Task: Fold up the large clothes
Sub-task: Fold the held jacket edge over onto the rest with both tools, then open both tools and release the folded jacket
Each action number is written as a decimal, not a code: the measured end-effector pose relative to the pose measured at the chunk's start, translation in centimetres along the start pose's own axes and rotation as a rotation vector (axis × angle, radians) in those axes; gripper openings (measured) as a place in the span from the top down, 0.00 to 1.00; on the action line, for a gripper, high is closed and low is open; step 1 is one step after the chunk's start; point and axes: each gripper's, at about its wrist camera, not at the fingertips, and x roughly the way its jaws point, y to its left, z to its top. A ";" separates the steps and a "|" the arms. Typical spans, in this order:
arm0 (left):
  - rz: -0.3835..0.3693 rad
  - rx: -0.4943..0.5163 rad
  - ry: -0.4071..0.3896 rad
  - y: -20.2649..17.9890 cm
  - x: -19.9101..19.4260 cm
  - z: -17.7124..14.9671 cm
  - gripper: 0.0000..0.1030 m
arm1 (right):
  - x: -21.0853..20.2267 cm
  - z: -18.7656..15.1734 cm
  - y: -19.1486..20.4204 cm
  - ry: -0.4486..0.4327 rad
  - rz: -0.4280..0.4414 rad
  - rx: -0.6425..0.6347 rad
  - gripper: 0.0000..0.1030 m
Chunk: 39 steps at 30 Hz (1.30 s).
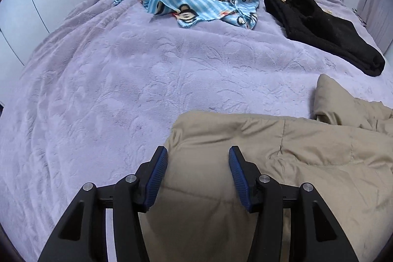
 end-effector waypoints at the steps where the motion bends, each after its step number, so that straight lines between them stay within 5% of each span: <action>1: 0.009 0.002 0.000 0.2 -0.9 -0.4 0.28 | -0.9 -0.4 0.2 -0.010 0.006 -0.007 0.95; 8: -0.023 0.033 0.023 0.9 -4.9 -4.0 0.23 | -5.4 -4.3 0.4 -0.040 0.069 0.018 0.85; 11: -0.040 0.014 0.045 1.2 -6.0 -5.8 0.21 | -6.8 -6.4 0.3 -0.034 0.088 0.026 0.66; 12: -0.044 0.008 0.049 1.3 -6.3 -6.4 0.16 | -7.2 -7.3 0.3 -0.035 0.090 0.032 0.53; 13: -0.045 0.002 0.051 1.4 -6.7 -7.1 0.00 | -7.6 -8.0 0.2 -0.038 0.093 0.036 0.49; 18: -0.044 -0.001 0.076 1.5 -8.0 -9.9 0.00 | -9.2 -11.2 0.1 -0.016 0.100 0.031 0.49; 39: -0.095 -0.044 0.232 0.8 -9.2 -16.9 0.00 | -11.1 -20.6 -4.7 0.084 0.157 0.188 0.17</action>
